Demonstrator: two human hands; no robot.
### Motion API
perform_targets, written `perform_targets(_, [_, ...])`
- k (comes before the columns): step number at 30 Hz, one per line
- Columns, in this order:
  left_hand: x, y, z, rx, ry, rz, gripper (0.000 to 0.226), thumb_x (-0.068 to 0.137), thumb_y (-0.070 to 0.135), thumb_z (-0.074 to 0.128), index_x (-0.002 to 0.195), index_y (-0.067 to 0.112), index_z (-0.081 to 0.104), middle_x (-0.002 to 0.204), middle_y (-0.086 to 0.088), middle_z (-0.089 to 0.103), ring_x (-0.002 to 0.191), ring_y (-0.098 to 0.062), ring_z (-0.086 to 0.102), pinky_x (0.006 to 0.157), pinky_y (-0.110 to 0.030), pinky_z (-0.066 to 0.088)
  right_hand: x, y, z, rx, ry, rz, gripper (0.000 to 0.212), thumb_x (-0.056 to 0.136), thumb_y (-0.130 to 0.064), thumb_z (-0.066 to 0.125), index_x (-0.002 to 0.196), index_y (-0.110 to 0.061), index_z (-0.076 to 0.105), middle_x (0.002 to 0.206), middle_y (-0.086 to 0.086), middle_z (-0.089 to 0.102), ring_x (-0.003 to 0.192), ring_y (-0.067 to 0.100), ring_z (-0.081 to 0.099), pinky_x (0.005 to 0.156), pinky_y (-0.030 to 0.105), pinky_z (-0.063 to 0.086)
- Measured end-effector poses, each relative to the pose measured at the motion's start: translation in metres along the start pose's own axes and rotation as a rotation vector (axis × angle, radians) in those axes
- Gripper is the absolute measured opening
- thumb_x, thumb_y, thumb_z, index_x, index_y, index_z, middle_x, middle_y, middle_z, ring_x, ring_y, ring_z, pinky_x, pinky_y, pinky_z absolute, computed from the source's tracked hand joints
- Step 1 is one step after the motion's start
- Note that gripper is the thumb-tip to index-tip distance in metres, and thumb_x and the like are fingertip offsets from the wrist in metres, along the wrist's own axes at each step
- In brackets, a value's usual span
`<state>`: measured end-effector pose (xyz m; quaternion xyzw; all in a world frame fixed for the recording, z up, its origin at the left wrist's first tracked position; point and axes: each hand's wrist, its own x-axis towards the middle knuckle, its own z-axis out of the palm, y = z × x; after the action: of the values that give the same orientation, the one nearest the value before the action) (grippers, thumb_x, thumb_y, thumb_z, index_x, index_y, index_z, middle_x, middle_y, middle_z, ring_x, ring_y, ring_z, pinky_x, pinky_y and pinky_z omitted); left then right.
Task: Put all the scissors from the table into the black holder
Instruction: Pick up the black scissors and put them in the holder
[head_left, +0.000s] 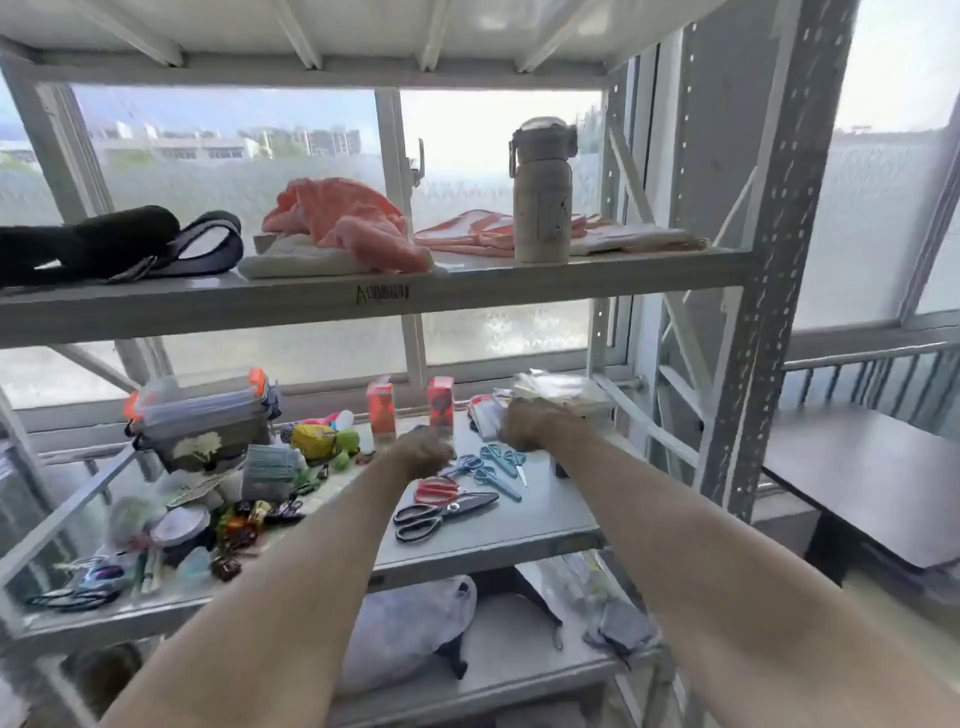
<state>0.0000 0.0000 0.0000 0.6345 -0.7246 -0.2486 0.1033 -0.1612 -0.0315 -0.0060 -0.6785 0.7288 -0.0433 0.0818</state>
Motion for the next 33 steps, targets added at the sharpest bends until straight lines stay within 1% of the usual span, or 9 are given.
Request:
perform_targets(3, [0.012, -0.012, 0.020, -0.077, -0.051, -0.062, 0.029, 0.105, 0.016, 0.040, 0.095, -0.004, 0.059, 0.107, -0.016, 0.059, 0.081, -0.018, 0.055, 0.044, -0.013, 0.041, 0.030, 0.008, 0.028, -0.004, -0.019, -0.021, 0.050, 0.088, -0.039, 0.053, 0.129, -0.011, 0.049, 0.119, 0.010, 0.061, 0.103, 0.028, 0.059, 0.092, 0.043, 0.052])
perform_targets(5, [0.026, -0.019, 0.035, -0.156, -0.070, -0.127, 0.033, 0.105, 0.012, 0.042, 0.120, -0.013, 0.058, 0.118, -0.016, 0.061, 0.103, -0.022, 0.058, 0.036, -0.007, 0.041, 0.047, 0.012, 0.045, -0.034, -0.083, -0.066, 0.039, 0.091, -0.036, 0.053, 0.118, -0.008, 0.054, 0.111, 0.013, 0.062, 0.098, 0.029, 0.060, 0.089, 0.040, 0.053])
perform_targets(9, [0.058, -0.028, 0.062, -0.199, 0.007, -0.173, 0.040, 0.103, 0.016, 0.046, 0.132, -0.009, 0.056, 0.141, -0.020, 0.057, 0.131, -0.030, 0.054, 0.093, -0.019, 0.041, 0.079, 0.022, 0.076, -0.072, -0.174, -0.175, 0.027, 0.091, -0.033, 0.051, 0.104, -0.011, 0.059, 0.101, 0.010, 0.057, 0.091, 0.028, 0.053, 0.081, 0.035, 0.048])
perform_targets(11, [0.079, -0.036, 0.076, -0.178, 0.017, -0.198, 0.036, 0.103, 0.015, 0.047, 0.128, -0.007, 0.060, 0.137, -0.019, 0.060, 0.130, -0.030, 0.054, 0.094, -0.022, 0.031, 0.098, 0.027, 0.091, -0.087, -0.205, -0.220, 0.019, 0.090, -0.032, 0.051, 0.096, -0.014, 0.055, 0.095, 0.008, 0.051, 0.088, 0.027, 0.051, 0.080, 0.036, 0.047])
perform_targets(14, [0.110, -0.044, 0.096, -0.165, 0.043, -0.260, 0.035, 0.099, 0.016, 0.052, 0.123, -0.007, 0.063, 0.133, -0.025, 0.061, 0.125, -0.036, 0.056, 0.096, -0.034, 0.044, 0.121, 0.030, 0.112, -0.098, -0.258, -0.282, 0.020, 0.090, -0.027, 0.051, 0.090, -0.008, 0.056, 0.085, 0.009, 0.057, 0.082, 0.029, 0.054, 0.068, 0.033, 0.045])
perform_targets(18, [0.150, -0.078, 0.120, -0.081, 0.176, -0.452, 0.042, 0.092, 0.024, 0.057, 0.131, 0.006, 0.057, 0.136, -0.019, 0.057, 0.123, -0.035, 0.056, 0.100, -0.040, 0.046, 0.147, 0.033, 0.135, -0.123, -0.283, -0.414, 0.031, 0.095, -0.018, 0.050, 0.121, -0.005, 0.059, 0.123, 0.015, 0.062, 0.109, 0.033, 0.059, 0.086, 0.036, 0.049])
perform_targets(22, [0.169, -0.109, 0.133, -0.082, 0.296, -0.692, 0.056, 0.089, 0.021, 0.060, 0.142, 0.009, 0.046, 0.151, -0.017, 0.038, 0.134, -0.033, 0.045, 0.108, -0.040, 0.042, 0.163, 0.025, 0.160, -0.128, -0.167, -0.594, 0.044, 0.093, -0.015, 0.057, 0.136, -0.012, 0.049, 0.131, 0.014, 0.060, 0.116, 0.033, 0.059, 0.088, 0.038, 0.050])
perform_targets(28, [0.184, -0.135, 0.147, -0.144, 0.203, -0.620, 0.066, 0.083, 0.020, 0.067, 0.143, 0.007, 0.043, 0.145, -0.020, 0.047, 0.138, -0.032, 0.041, 0.110, -0.035, 0.038, 0.172, 0.001, 0.187, -0.186, -0.148, -0.773, 0.042, 0.091, -0.007, 0.052, 0.133, -0.013, 0.050, 0.127, 0.013, 0.058, 0.105, 0.034, 0.062, 0.070, 0.036, 0.047])
perform_targets(33, [0.189, -0.146, 0.157, -0.071, 0.218, -0.565, 0.061, 0.080, 0.019, 0.070, 0.136, 0.006, 0.049, 0.133, -0.023, 0.054, 0.125, -0.035, 0.051, 0.105, -0.035, 0.042, 0.173, -0.016, 0.210, -0.240, -0.117, -0.707, 0.037, 0.093, -0.002, 0.047, 0.129, -0.005, 0.052, 0.128, 0.016, 0.054, 0.112, 0.036, 0.061, 0.085, 0.042, 0.051])
